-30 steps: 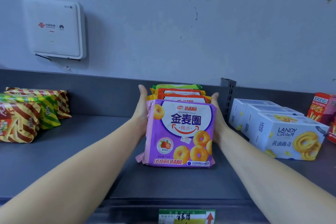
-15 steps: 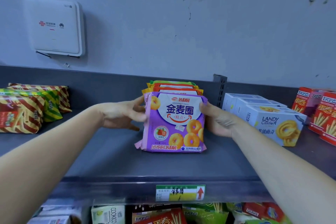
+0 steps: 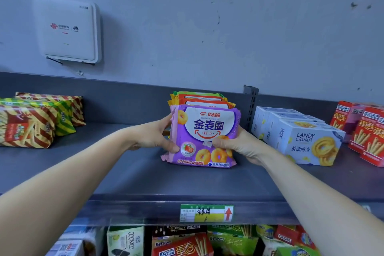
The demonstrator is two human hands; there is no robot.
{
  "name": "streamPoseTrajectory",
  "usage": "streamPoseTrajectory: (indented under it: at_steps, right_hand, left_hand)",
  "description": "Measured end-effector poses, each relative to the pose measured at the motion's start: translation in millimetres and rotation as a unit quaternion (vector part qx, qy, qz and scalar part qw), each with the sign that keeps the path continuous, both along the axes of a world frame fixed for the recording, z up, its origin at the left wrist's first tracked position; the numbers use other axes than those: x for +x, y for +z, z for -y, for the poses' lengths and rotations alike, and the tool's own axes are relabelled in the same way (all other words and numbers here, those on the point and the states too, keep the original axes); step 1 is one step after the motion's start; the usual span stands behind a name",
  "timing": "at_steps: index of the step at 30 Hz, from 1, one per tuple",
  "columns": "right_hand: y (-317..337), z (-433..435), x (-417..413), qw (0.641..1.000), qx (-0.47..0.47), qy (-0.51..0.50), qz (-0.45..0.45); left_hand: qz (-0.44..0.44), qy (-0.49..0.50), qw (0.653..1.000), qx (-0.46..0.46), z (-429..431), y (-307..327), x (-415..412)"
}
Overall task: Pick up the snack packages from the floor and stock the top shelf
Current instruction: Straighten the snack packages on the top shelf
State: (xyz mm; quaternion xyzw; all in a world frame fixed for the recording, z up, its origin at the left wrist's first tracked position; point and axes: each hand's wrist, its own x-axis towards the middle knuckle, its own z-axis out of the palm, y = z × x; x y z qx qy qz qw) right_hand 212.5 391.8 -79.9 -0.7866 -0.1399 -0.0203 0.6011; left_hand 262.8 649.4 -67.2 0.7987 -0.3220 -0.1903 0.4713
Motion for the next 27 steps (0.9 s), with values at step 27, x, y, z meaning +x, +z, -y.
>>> streamPoseTrajectory:
  at_steps: [27]
  right_hand:
    - [89, 90, -54, 0.902, 0.056, -0.374, 0.205]
  left_hand:
    - [0.199, 0.330, 0.884, -0.265, 88, 122, -14]
